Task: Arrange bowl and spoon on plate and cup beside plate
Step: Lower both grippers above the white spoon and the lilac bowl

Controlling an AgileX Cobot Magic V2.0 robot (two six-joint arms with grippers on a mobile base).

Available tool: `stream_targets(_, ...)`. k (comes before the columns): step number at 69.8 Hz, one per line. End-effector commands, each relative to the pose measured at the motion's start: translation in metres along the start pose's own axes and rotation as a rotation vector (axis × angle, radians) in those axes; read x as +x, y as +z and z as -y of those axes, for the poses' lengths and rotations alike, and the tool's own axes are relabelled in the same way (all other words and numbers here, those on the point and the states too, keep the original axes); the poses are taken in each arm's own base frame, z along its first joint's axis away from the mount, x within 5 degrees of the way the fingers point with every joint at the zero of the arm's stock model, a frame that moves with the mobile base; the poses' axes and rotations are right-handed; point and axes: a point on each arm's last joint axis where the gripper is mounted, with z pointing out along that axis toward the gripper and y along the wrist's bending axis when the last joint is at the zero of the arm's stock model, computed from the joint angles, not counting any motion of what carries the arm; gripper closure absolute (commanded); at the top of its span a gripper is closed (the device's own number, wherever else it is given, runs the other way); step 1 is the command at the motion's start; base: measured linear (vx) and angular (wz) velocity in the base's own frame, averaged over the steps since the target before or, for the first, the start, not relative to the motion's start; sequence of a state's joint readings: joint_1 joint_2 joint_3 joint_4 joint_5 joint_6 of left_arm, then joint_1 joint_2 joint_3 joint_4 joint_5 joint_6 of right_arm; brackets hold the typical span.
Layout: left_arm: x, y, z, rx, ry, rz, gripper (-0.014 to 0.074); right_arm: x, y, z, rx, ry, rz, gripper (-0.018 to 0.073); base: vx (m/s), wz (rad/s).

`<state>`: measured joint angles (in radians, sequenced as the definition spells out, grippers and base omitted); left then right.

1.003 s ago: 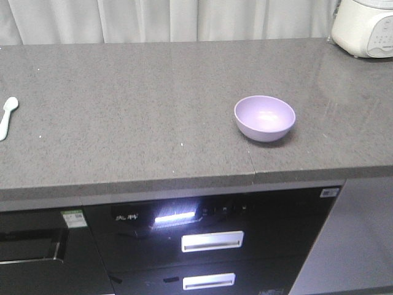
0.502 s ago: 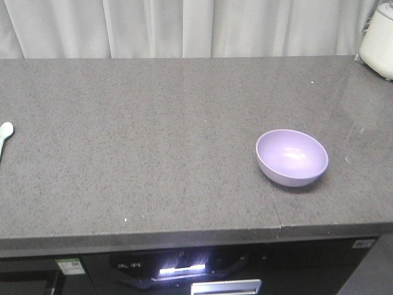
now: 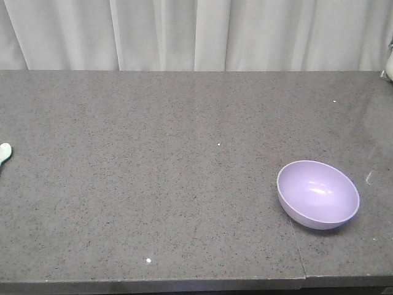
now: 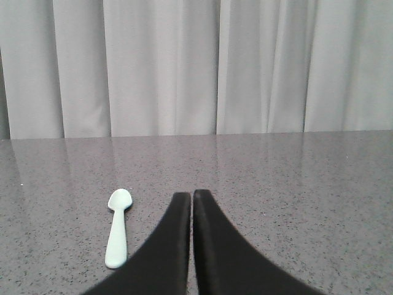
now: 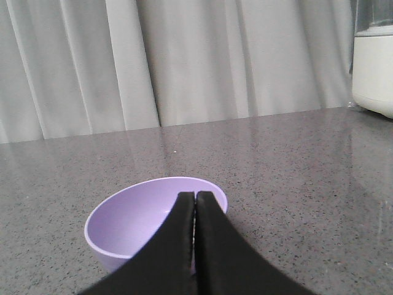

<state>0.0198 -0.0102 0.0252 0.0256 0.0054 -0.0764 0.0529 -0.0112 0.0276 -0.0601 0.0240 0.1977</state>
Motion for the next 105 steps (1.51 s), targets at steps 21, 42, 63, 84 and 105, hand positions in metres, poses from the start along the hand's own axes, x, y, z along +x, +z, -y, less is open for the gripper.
stream_targets(21, -0.010, -0.002, 0.001, 0.015, -0.011, 0.097, 0.0603, -0.006, -0.001, -0.001, -0.014, -0.009, 0.078, 0.0570, 0.04, 0.01)
stream_targets(42, -0.010, -0.002, 0.001, 0.015, -0.011, 0.097, 0.0603, -0.006, -0.001, -0.001, -0.014, -0.009, 0.078, 0.0570, 0.00, 0.00)
stream_targets(63, -0.010, -0.002, 0.001, 0.015, -0.011, 0.097, 0.0603, -0.006, -0.001, -0.001, -0.014, -0.009, 0.078, 0.0570, 0.00, 0.00)
stream_targets(84, -0.012, -0.002, 0.001, 0.017, -0.009, 0.119, 0.0603, -0.007, -0.001, -0.001, -0.016, -0.009, 0.091, 0.0570, 0.00, 0.00)
stream_targets(105, -0.053, -0.004, 0.003, 0.016, -0.011, 0.140, 0.0603, -0.041, -0.002, -0.006, -0.022, 0.003, 0.138, 0.0570, 0.00, 0.00)
